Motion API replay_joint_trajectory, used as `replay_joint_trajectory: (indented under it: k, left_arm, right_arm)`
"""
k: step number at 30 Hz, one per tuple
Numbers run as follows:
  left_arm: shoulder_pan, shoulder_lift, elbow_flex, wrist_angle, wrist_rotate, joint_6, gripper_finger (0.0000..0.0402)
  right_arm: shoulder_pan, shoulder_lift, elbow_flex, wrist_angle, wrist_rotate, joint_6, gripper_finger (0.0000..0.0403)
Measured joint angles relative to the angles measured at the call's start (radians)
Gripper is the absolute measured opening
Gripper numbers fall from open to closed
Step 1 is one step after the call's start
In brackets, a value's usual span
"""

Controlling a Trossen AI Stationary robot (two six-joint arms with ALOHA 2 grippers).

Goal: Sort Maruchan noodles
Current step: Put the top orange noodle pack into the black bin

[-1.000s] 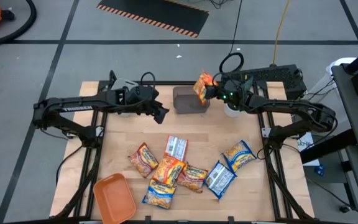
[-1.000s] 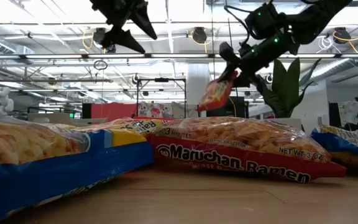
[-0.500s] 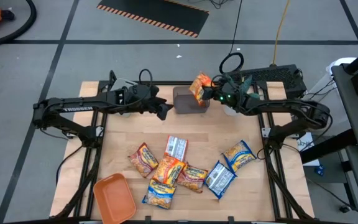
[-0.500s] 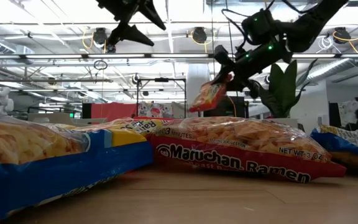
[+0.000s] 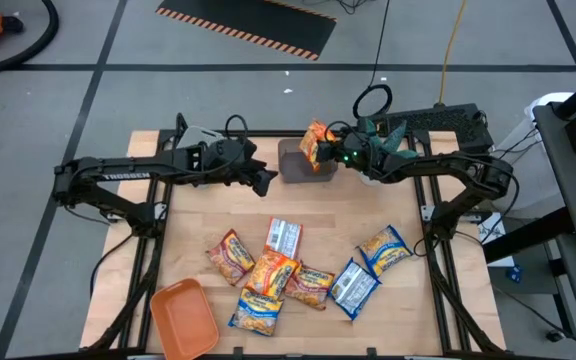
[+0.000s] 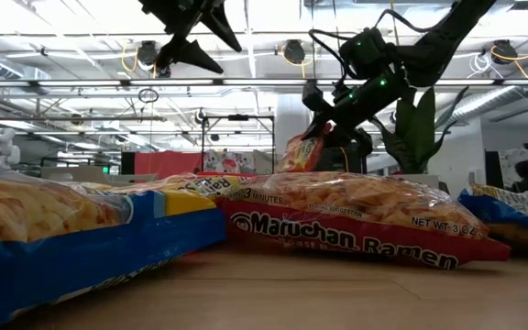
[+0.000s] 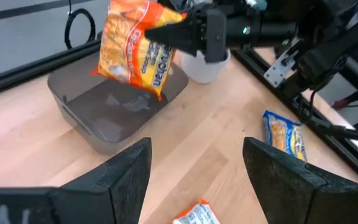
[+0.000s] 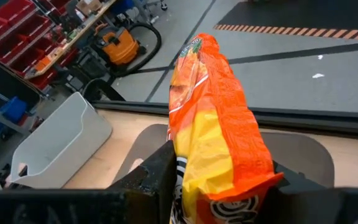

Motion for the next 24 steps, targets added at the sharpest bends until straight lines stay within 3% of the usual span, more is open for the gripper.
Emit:
replay_joint_trajectory:
  k: [7, 15, 19, 24]
  left_arm:
    - [-0.020, 0.016, 0.000, 0.000, -0.005, -0.046, 0.0257]
    - [-0.019, 0.023, 0.000, -0.027, -0.007, -0.078, 0.0257]
    - [-0.019, 0.024, 0.000, -0.090, -0.003, -0.116, 0.0257]
    - [-0.019, 0.024, 0.000, -0.162, 0.027, -0.128, 0.0257]
  right_arm:
    - [0.000, 0.007, 0.000, -0.062, 0.000, 0.001, 0.0127]
    - [0.000, 0.005, 0.000, -0.109, -0.011, -0.020, 0.0185]
    - [-0.006, -0.036, 0.000, -0.153, -0.073, -0.028, 0.0211]
    - [-0.009, -0.115, 0.000, -0.204, -0.077, -0.071, 0.0223]
